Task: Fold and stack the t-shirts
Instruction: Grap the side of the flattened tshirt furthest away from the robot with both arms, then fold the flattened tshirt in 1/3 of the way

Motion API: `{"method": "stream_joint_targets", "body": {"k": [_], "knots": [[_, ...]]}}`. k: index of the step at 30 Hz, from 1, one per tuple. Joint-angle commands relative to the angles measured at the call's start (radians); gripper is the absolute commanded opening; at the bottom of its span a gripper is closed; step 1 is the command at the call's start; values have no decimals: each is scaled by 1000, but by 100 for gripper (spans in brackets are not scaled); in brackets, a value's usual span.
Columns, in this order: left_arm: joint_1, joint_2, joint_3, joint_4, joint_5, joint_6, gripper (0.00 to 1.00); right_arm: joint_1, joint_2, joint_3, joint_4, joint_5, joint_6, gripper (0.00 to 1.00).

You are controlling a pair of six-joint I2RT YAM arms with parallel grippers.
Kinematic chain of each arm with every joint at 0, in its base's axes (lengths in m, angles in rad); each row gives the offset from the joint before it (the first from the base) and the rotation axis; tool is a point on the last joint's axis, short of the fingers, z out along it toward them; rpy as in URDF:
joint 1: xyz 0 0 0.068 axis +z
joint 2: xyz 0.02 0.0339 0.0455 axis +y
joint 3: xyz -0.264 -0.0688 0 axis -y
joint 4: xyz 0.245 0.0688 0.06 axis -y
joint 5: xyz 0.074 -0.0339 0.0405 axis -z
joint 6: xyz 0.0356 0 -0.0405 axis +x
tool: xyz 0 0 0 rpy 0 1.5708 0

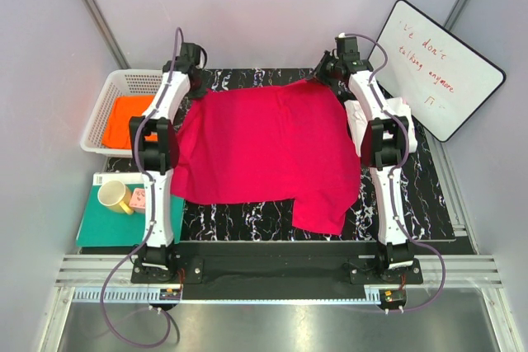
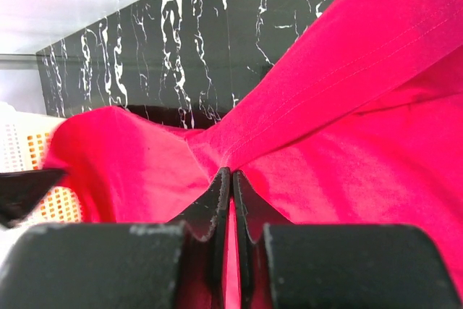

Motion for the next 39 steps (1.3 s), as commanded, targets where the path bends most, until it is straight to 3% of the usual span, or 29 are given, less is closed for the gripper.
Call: {"method": "stream_joint_targets", "body": {"k": [1,9,16,29,36,39], "knots": [[20,-132,41,31,-38,23,0,13,-124,-10,-19,-10,-36,9],[31,-211,-35,19,-66,27,0,13,-216,-51,-64,-12,-86,9],[35,-215,-39,-105,-144,7,0,13,-309,-114,-154,-33,-128,9],[37,-149,-31,-370,-236,-71,0,16,-473,-525,-254,-87,-168,8],[37,-141,-101,-467,-261,-120,0,29,-503,-616,-329,-104,-188,8],[37,-144,-132,-498,-267,-125,21,36,-452,-610,-381,-128,-208,8]]}}
